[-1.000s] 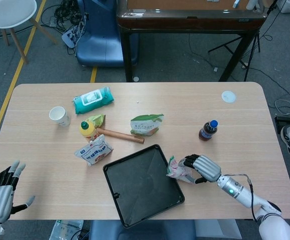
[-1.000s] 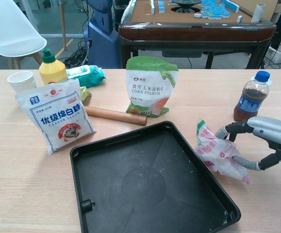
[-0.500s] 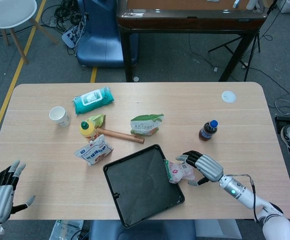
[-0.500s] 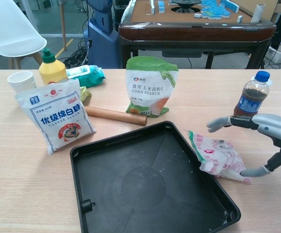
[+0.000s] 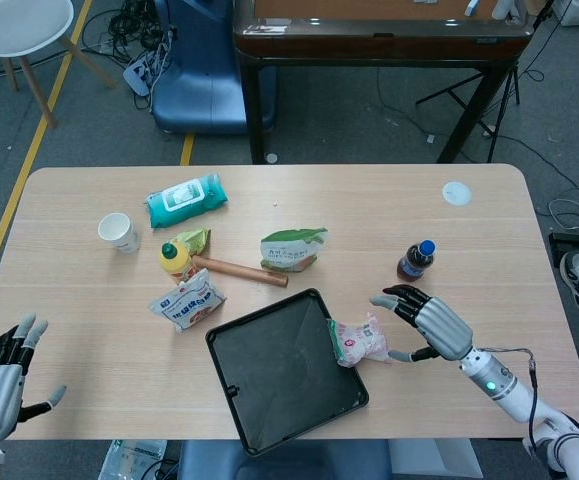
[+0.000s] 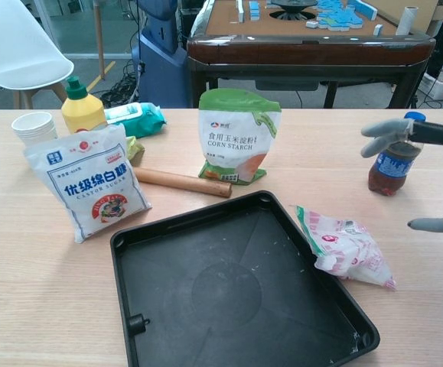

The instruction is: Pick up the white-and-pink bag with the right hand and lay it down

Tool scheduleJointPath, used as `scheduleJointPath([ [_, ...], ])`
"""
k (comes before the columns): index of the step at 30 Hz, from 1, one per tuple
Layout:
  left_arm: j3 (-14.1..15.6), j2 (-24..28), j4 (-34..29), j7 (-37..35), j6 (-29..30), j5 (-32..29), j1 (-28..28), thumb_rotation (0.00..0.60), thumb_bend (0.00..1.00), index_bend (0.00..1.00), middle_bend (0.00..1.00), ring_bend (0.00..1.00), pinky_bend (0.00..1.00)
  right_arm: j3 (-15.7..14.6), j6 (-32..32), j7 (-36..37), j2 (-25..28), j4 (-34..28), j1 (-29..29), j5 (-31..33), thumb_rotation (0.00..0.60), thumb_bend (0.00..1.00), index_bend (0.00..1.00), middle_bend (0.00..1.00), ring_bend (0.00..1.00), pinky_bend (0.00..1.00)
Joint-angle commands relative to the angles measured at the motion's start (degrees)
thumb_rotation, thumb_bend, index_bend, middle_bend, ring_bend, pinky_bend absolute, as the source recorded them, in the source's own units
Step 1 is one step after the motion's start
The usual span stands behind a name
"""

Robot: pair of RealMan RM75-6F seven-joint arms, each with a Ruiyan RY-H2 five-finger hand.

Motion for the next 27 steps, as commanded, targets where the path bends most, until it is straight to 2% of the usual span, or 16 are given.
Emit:
scheduleJointPath([
  [1,-0.22,0.14,0.22,-0.35,-0.34,-0.3,-0.27,0.6,0.18,0.08,0.01,0.0,0.05,2.09,0.37,-13.23,8.73,-13.28,-2.22,2.77,0.6,0.13,0.18,0.31,0.19,0.21],
  [3,-0.4,0.15,0.63,-0.78,-0.75,-0.61,-0.53,0.6,0.18,0.08,0.01,0.0,0.05,2.49,-0.6,-19.91,13.27,-20.77,-3.5,4.33,0.6,0.14,0.21,0.32,0.19,0.21],
  [6,-0.6,0.07,1.3,-1.42,-1.25,-1.06,-0.85,0.6,0.18,0.08,0.01,0.0,0.05,3.15,-0.54,-26.41,18.96,-29.71,-5.94,6.74,0.6,0.18,0.25,0.35,0.24,0.29],
  [7,-0.65,0.04,1.49,-1.56,-1.34,-1.17,-0.92,0.6,0.18,0.08,0.01,0.0,0.05,3.34,-0.26,-27.51,20.2,-31.44,-6.65,7.33,0.6,0.19,0.27,0.36,0.25,0.32],
  [12,-0.69,-0.14,2.15,-2.13,-1.66,-1.26,-1.2,0.6,0.18,0.08,0.01,0.0,0.05,3.77,-1.22,-33.09,26.6,-39.02,-10.49,11.72,0.6,0.21,0.27,0.36,0.25,0.32],
  [17,-0.4,-0.31,2.3,-2.42,-1.5,-0.93,-1.12,0.6,0.18,0.08,0.01,0.0,0.05,3.8,-2.59,-35.72,30.37,-42.5,-12.98,14.06,0.6,0.21,0.3,0.36,0.25,0.32],
  [27,-0.01,-0.62,2.32,-2.68,-0.92,-0.52,-0.8,0.6,0.18,0.08,0.01,0.0,0.05,5.35,0.37,-35.6,30.59,-42.43,-18.36,15.15,0.6,0.21,0.31,0.37,0.25,0.32],
])
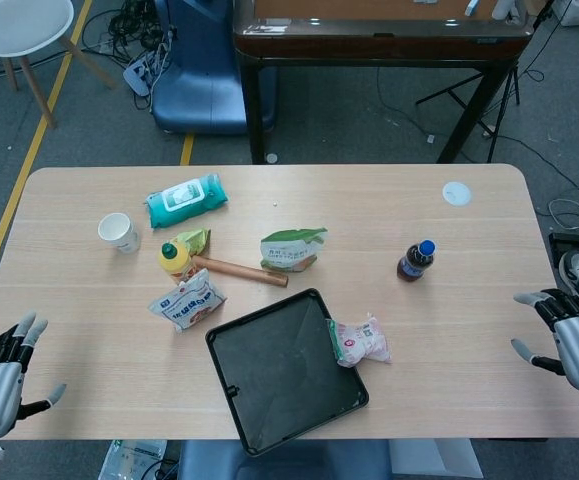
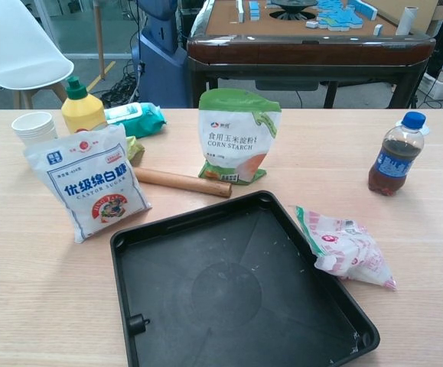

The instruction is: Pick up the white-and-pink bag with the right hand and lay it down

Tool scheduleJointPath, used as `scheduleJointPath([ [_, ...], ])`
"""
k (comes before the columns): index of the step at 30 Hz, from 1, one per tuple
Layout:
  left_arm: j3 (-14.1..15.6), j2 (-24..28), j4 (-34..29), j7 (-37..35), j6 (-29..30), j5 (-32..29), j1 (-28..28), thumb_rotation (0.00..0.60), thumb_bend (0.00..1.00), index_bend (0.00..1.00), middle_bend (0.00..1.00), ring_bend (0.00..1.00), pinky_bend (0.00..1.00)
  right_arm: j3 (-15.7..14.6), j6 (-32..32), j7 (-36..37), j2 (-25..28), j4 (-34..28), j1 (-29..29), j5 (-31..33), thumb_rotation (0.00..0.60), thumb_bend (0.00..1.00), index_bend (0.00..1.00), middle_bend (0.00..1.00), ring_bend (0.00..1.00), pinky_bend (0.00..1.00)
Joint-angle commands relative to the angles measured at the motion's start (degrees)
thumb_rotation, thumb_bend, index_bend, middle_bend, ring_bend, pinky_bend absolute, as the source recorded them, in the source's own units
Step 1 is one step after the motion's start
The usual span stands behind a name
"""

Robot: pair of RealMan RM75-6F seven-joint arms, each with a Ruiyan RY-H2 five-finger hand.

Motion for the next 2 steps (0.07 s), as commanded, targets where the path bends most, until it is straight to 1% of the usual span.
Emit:
scheduleJointPath([
  [1,-0.02,-0.15,0.15,-0.16,-0.25,-0.06,-0.16,0.6,0.18,0.08,0.01,0.0,0.05,0.47,0.15,-0.01,0.07,0.02,-1.16,0.44,0.6,0.21,0.31,0.37,0.25,0.32],
  [2,-0.03,-0.22,0.25,-0.24,-0.39,-0.12,-0.23,0.6,0.18,0.08,0.01,0.0,0.05,0.56,0.01,-0.07,0.13,-0.03,-1.34,0.39,0.6,0.21,0.31,0.37,0.25,0.32],
])
